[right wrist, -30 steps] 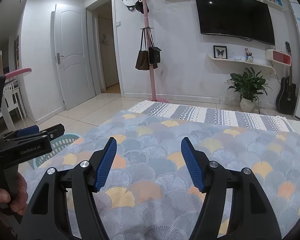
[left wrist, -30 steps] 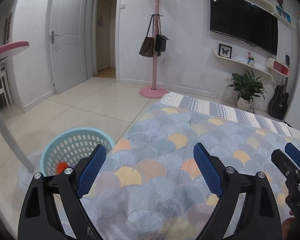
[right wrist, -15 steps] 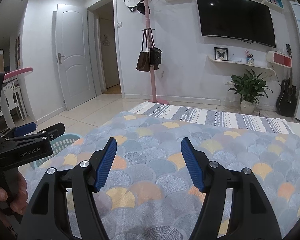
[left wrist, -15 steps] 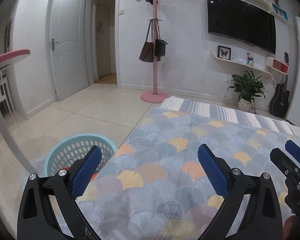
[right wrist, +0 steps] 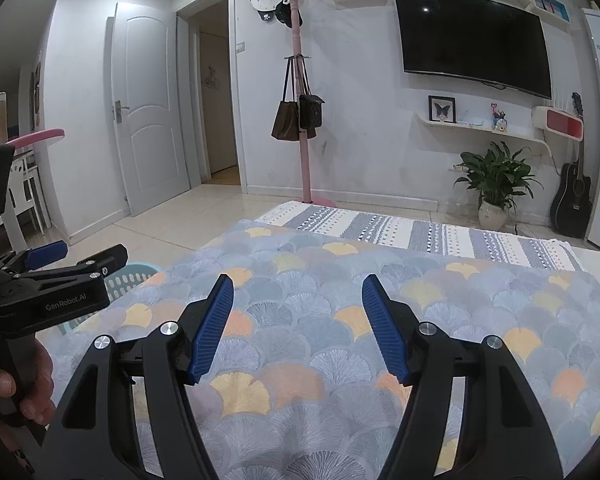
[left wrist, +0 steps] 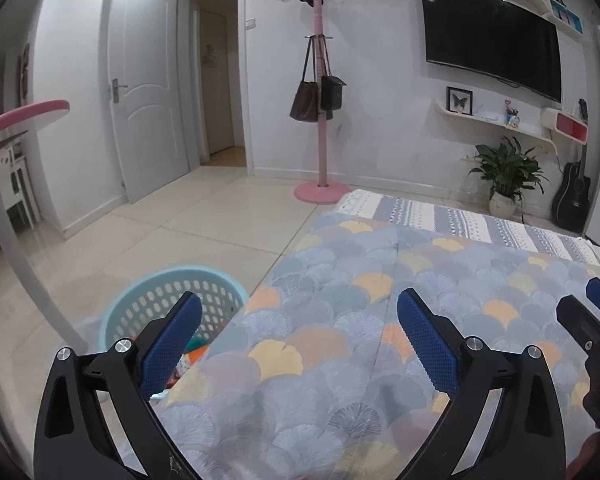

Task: Collect trash

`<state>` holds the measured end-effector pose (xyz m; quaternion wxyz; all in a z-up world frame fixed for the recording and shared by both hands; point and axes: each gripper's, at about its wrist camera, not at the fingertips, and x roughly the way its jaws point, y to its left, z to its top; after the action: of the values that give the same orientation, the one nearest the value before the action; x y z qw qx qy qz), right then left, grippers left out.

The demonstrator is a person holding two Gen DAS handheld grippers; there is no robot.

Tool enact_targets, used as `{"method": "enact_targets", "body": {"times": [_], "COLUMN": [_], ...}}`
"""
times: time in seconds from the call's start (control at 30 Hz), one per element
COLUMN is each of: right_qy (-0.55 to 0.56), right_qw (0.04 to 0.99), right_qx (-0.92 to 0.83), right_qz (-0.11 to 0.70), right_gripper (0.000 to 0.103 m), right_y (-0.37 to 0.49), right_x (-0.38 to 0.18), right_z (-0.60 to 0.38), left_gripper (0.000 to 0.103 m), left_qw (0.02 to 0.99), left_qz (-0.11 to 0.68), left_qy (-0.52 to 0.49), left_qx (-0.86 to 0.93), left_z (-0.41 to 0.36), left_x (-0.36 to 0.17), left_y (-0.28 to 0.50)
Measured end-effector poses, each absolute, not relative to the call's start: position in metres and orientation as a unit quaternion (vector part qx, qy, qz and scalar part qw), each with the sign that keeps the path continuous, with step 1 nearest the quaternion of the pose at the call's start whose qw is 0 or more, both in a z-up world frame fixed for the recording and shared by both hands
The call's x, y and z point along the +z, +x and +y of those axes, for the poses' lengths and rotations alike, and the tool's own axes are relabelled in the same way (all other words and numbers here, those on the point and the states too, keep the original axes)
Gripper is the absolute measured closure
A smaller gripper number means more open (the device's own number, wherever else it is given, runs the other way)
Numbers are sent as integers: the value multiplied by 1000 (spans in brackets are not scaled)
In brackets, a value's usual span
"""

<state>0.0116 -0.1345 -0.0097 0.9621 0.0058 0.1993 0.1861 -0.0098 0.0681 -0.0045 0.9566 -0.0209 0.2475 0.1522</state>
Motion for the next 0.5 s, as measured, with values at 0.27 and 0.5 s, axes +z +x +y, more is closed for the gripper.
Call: {"method": "enact_targets", "body": {"times": [0.27, 0.5], "right_qy": [15, 14], "right_qw": [960, 960], "right_qx": [187, 189], "right_qz": [207, 206], "right_gripper": [40, 40], "right_y": [15, 15], "right_x": [-12, -11], "right_z": [-137, -137], "left_gripper": [8, 8], "left_qw": [953, 952], "left_qz": [256, 257], "left_qy": [-9, -9], "left_qx": [164, 163], "left_z": [67, 66], "left_x": [-6, -6], "left_y": [-9, -9]}}
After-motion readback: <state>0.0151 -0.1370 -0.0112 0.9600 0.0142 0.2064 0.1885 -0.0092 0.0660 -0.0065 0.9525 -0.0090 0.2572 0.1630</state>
